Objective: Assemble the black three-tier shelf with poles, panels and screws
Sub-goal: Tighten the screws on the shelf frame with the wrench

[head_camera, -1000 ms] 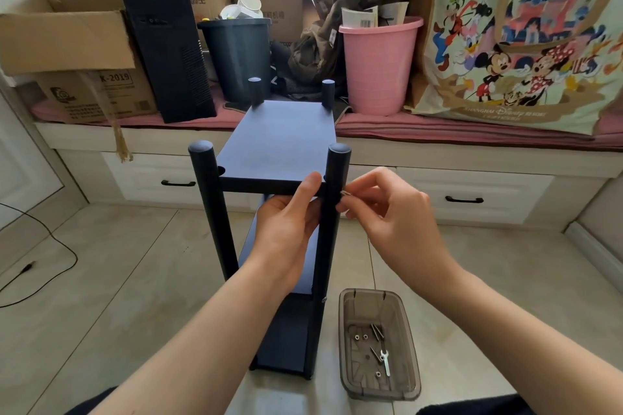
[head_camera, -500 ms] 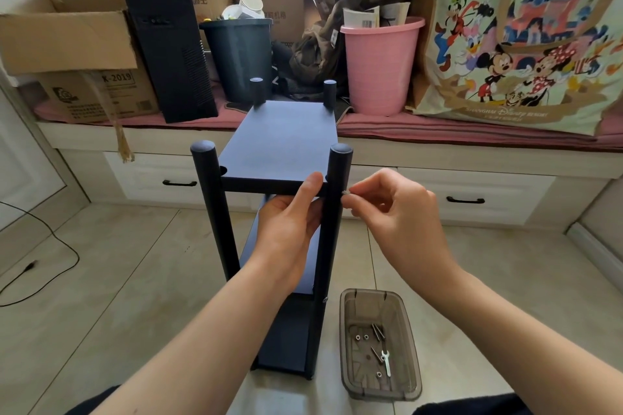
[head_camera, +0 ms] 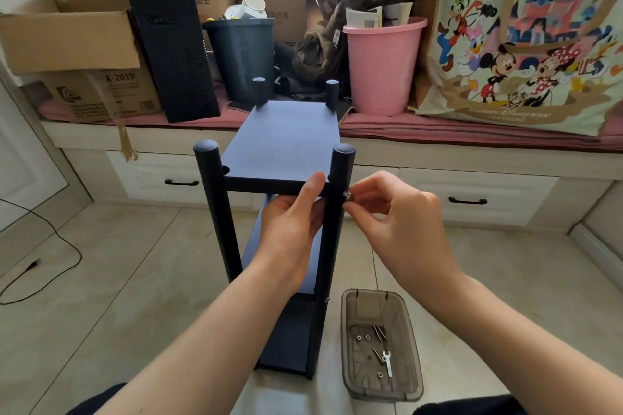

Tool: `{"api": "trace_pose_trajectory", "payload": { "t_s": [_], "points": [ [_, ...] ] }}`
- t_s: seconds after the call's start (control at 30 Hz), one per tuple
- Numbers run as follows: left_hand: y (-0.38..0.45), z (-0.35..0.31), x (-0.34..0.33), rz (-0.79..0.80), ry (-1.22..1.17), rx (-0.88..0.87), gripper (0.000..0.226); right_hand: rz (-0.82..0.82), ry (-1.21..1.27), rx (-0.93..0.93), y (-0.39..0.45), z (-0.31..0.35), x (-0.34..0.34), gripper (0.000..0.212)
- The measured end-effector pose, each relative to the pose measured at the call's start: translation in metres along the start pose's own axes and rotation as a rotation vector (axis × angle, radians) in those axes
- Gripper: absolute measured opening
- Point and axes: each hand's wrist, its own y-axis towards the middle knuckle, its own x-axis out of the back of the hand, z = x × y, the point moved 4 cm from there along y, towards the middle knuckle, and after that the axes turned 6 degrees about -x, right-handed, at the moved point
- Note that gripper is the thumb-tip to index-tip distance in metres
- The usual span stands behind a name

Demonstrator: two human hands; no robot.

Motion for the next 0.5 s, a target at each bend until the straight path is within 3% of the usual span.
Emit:
{"api": "trace_pose_trajectory", "payload": {
  "t_s": [0.5],
  "points": [
    [-0.0006, 0.0003, -0.0003, 0.001, 0.031, -0.018, 0.033, -0.023, -0.074, 0.062, -0.0005, -0.0005, -0.0014, 0.009]
  ]
}}
